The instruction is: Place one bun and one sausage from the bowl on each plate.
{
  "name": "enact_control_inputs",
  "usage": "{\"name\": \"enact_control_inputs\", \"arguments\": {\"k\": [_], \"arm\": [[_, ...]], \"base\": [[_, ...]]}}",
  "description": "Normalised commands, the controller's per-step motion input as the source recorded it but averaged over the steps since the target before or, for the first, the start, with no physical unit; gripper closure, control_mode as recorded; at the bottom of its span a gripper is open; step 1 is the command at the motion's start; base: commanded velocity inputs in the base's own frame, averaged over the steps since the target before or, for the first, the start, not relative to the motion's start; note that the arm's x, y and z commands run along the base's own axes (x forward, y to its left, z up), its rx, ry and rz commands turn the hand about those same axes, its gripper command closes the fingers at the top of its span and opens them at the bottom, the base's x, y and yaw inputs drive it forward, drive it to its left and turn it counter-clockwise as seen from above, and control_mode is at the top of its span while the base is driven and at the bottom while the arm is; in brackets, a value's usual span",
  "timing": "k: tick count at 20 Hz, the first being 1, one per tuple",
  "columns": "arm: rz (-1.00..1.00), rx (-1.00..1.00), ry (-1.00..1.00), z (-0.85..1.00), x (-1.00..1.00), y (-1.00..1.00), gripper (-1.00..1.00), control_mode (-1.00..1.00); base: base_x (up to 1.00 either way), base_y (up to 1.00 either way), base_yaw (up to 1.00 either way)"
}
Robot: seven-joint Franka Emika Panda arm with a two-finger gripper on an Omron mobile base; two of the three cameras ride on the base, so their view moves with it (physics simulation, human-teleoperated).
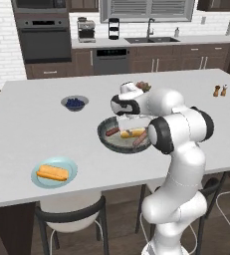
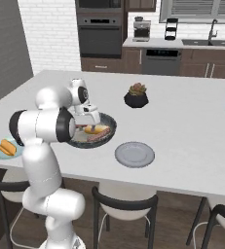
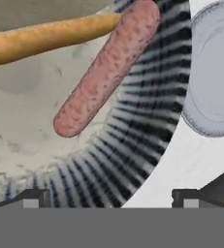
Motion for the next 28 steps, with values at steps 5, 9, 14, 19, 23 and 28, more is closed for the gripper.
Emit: {"name": "enact_control_inputs", "arguments": {"k": [5, 9, 14, 19, 23, 28], "arm": [[0.16, -0.02, 0.00, -0.22, 0.27, 0.00, -1.00, -1.00], [0.10, 0.00, -0.01, -0.37, 0.00, -0.02, -1.00, -1.00], [0.11, 0.00, -0.04, -0.43, 0.03, -0.10, -1.00, -1.00], [0.12, 0.00, -0.06, -0.06, 0.29, -0.01, -1.00, -1.00], [0.11, -0.01, 0.00, -0.10, 0.33, 0.00, -1.00, -1.00], [0.02, -0.02, 0.00, -0.24, 0.04, -0.16, -1.00, -1.00]], "base": [[0.00, 0.00, 0.00], [0.00, 0.00, 0.00], [0.00, 0.00, 0.00], [0.00, 0.00, 0.00], [0.00, 0.00, 0.00], [0.00, 0.00, 0.00]]}}
